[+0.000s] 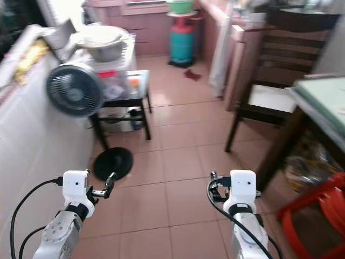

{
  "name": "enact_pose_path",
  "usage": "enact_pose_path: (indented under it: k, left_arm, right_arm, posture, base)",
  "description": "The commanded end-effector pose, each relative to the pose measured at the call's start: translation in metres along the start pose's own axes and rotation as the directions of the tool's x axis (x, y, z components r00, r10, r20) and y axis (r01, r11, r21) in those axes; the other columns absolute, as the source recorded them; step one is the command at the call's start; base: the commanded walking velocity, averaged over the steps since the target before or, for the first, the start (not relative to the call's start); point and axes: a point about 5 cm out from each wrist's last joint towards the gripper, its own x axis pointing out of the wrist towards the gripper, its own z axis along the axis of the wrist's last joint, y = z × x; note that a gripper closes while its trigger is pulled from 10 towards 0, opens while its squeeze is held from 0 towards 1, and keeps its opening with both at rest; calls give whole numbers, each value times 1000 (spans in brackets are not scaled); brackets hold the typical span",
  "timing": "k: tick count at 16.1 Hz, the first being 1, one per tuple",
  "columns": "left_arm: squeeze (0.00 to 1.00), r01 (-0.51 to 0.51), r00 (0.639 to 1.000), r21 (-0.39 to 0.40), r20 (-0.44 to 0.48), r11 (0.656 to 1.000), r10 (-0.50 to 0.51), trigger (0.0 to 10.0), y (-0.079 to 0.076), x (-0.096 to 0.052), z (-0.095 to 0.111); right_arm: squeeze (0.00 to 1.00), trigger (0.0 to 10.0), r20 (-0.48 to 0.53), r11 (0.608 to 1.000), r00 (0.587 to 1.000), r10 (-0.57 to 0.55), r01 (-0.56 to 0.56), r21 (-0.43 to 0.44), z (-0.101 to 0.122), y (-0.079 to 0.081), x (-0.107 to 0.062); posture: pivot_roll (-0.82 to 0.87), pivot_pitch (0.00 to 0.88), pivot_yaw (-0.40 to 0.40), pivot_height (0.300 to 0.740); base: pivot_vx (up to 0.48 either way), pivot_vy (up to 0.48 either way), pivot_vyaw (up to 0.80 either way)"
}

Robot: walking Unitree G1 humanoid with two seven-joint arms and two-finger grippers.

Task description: Setting the table

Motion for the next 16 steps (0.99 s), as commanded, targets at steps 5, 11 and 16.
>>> enact_pose_path:
  k: [5,11,16]
  left_arm:
    - [0,-29,999,14,-13,999,29,10000,5,1,-1]
    - [0,-43,999,26,-20,999,44,10000,6,3,-1]
    - [0,-23,999,28,-23,999,23,10000,4,6,0]
  right_arm:
    - [0,10000,12,1000,1000,-24,24,6,2,2,1]
    - [0,10000,-13,999,999,-38,38,4,0,3,1]
    - [0,10000,-19,999,999,-42,42,10,0,2,0]
  posture:
    - [-89,0,72,740]
    - [-94,0,84,740]
    - [-100,0,89,740]
  base:
    - [0,0,-766]
    - [0,0,-763]
    - [0,0,-747]
